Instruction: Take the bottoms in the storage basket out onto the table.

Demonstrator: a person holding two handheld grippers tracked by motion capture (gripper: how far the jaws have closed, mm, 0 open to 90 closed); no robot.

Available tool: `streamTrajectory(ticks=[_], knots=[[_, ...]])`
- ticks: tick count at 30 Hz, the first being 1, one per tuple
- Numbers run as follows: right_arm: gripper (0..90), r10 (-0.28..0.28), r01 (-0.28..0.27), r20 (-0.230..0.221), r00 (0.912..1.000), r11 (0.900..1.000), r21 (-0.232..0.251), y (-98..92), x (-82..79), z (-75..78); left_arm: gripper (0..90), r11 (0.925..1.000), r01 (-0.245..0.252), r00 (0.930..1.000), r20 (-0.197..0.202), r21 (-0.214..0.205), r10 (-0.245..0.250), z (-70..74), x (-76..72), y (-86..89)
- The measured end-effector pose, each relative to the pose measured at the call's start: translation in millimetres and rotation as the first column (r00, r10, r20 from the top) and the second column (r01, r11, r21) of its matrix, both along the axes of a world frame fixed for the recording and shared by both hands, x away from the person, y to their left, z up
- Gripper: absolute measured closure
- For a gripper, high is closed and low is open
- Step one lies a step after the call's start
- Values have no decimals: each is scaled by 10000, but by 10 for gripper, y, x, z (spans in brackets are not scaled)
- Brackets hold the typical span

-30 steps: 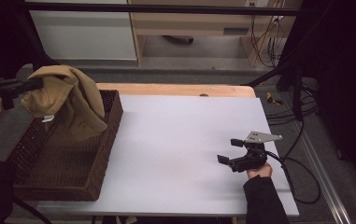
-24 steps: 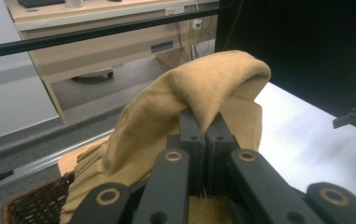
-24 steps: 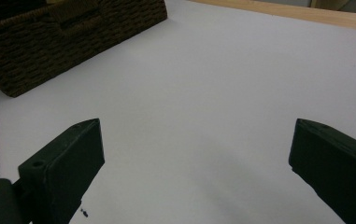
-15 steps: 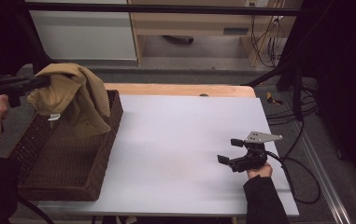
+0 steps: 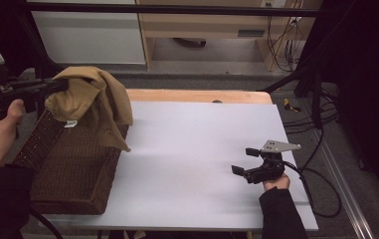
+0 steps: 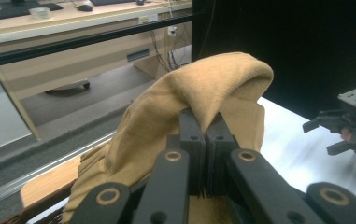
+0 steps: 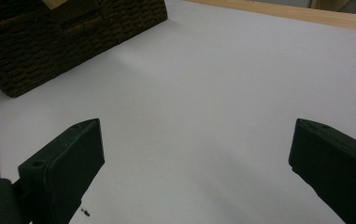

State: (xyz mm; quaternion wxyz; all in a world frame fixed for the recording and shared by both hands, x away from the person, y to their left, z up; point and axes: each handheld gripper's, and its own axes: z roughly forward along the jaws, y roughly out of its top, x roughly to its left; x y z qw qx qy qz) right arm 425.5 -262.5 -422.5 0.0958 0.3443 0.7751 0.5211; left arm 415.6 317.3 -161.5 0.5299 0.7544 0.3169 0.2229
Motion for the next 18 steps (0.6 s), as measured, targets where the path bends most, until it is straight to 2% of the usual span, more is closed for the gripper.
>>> streamTrajectory(ticks=[2, 3, 7, 18], knots=[[40, 8, -8, 12, 10000, 10000, 25, 0, 0, 0, 880, 10000, 77, 9999, 96, 30, -77, 2, 12, -38], [39, 4, -4, 9, 10000, 10000, 26, 0, -1, 1, 880, 9999, 140, 9999, -10, -21, -140, -1, 11, -60], [39, 6, -6, 13, 10000, 10000, 27, 0, -1, 1, 880, 9993, 356, 9994, -1, -90, -356, -5, 25, -140], [39, 13, -13, 21, 10000, 10000, 30, -1, -3, 2, 879, 9967, 806, 9967, -123, 45, -805, -40, 67, -368]])
